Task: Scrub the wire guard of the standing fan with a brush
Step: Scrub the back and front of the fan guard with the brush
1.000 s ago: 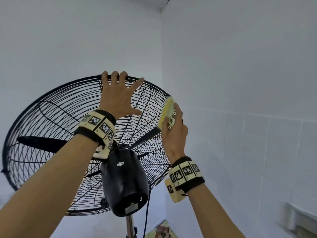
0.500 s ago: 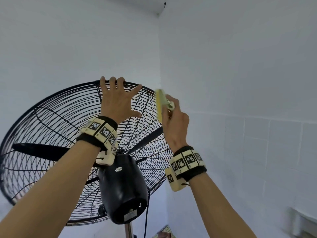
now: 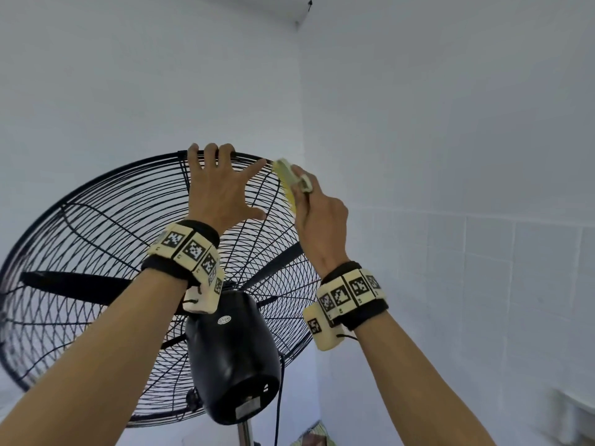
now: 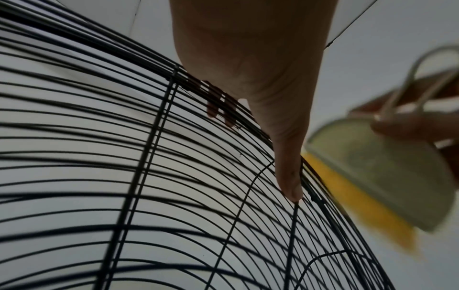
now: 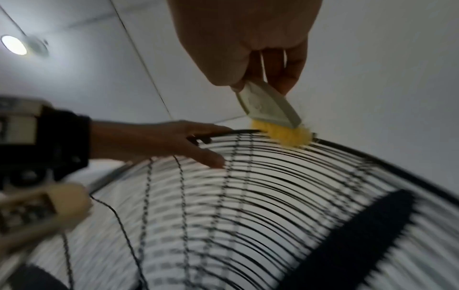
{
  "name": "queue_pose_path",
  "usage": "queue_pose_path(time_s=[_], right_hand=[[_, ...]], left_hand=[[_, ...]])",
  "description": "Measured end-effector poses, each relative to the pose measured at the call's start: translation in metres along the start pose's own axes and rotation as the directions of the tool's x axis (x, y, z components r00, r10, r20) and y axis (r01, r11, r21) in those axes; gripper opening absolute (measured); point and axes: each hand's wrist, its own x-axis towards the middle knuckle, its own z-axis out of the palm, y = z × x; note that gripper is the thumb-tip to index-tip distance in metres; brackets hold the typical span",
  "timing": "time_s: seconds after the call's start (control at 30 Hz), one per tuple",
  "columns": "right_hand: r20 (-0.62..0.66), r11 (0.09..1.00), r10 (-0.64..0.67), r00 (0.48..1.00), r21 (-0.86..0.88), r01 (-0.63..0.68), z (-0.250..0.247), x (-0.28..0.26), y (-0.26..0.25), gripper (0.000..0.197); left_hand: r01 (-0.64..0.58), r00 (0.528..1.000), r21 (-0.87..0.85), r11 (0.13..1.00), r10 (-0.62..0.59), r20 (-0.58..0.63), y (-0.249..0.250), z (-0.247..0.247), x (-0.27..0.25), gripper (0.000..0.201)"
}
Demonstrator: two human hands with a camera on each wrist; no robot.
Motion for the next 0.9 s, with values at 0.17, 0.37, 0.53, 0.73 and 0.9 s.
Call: queue_pose_path(time_s=[0.17,0.37,0.53,0.73,0.9], right_hand=[[0.143,0.959,0.251,0.957,-0.17,-0.226,-0.01,-0.013,0.037,0.032],[0.009,0.993,0.077,0.997,0.086,-0.078,-0.002,0.001,0.003,0.033],[0.176,0.951,0.28,0.944,-0.183,-0.248,-0.011,-0.014,0.051,0.032],[0.041,0.963,0.021,0.999,0.267,-0.031,-0.018,0.027,0.028,0.028],[0.074,0.995,0.063,0.995,0.068,-0.068,-0.007,0.003,0.071,0.034]], left_hand=[[0.024,1.0,0.01,1.0,-0.024,0.012,-0.006,-0.001,-0.003,0.108],[0.002,1.0,-0.01,1.0,-0.002,-0.018,0.003,-0.002,-0.002,0.109],[0.021,1.0,-0.004,1.0,-0.021,0.007,-0.005,-0.005,-0.006,0.11],[0.017,1.0,-0.022,1.0,-0.017,-0.006,0.002,-0.009,-0.006,0.109],[0.021,1.0,-0.037,0.999,-0.022,-0.017,-0.003,-0.008,-0.007,0.108]])
